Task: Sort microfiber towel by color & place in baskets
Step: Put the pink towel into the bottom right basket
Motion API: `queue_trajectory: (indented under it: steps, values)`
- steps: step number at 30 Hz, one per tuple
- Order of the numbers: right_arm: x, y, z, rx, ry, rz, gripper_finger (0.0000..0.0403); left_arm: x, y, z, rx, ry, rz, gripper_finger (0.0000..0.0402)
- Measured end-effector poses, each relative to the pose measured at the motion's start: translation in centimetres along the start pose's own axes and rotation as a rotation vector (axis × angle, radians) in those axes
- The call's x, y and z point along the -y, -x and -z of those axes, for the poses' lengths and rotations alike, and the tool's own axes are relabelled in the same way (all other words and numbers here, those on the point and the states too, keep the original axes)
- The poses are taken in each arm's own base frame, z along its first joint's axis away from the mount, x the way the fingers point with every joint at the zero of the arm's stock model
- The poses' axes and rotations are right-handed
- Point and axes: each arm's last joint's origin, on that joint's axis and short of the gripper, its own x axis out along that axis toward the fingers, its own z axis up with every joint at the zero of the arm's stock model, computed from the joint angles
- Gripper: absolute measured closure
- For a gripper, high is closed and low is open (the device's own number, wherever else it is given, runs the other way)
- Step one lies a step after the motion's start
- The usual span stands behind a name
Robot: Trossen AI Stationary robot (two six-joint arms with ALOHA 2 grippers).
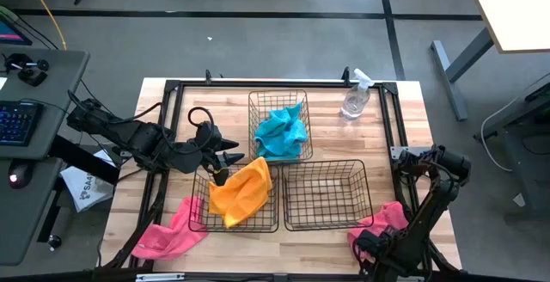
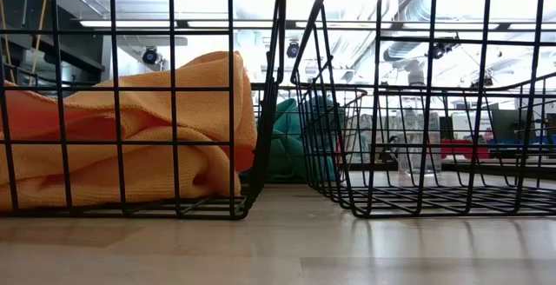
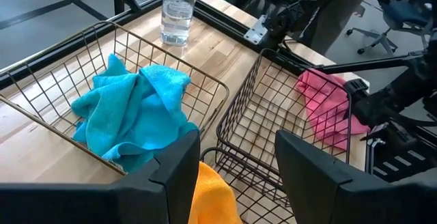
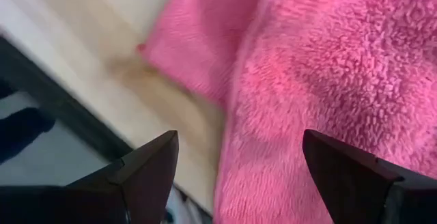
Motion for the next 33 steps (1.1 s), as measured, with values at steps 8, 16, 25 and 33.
queue_trajectory:
  steps: [8, 16, 25, 33]
  values:
    - [0.7, -1.4, -0.2, -0.016, -0.054, 0.017, 0.0097, 0.1, 0.0, -0.1, 0.008, 0.009, 0.008, 0.0222]
    - [0.4, -2.2, 0.1, -0.106, 0.039, 0.03, 0.0269, 0.1, 0.0, -0.1, 0.009, 0.011, 0.01, 0.0222]
    - [-2.1, 4.0, 0.9, -0.139, 0.335, -0.216, 0.0398, 0.2, 0.0, 0.0, -0.026, -0.001, 0.048, 0.0222]
    - [-2.1, 17.8, -2.6, 0.25, 0.492, -0.602, 0.0399, 0.2, 0.0, -0.4, 0.05, -0.036, -0.008, 0.0222]
